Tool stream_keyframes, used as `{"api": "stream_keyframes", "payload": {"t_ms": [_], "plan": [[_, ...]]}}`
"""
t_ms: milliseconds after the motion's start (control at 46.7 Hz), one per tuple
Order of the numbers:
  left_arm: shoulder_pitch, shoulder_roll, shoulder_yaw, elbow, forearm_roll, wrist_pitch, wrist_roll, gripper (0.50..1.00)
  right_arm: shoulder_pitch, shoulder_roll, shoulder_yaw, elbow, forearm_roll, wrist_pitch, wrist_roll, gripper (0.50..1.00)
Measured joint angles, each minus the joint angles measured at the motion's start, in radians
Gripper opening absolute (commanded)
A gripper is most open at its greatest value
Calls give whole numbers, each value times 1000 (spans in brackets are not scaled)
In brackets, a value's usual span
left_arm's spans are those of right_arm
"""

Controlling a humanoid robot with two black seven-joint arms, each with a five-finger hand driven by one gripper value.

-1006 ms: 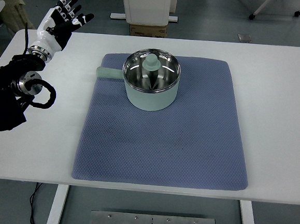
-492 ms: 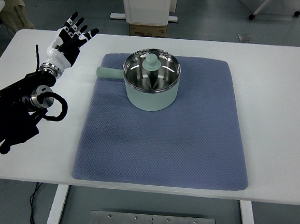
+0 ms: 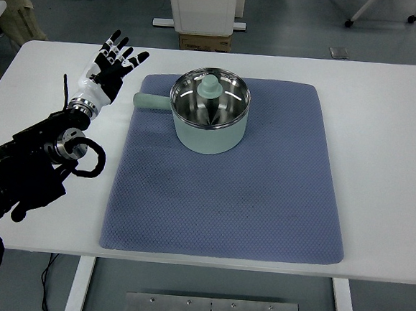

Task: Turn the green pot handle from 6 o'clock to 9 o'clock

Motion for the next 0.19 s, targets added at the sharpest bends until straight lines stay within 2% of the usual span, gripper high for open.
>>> {"api": "stream_keyframes", "payload": {"t_ms": [193], "plan": [[0, 0, -7, 0, 0, 0, 0, 1000, 0, 0, -1, 0, -1, 0, 0, 1000]]}}
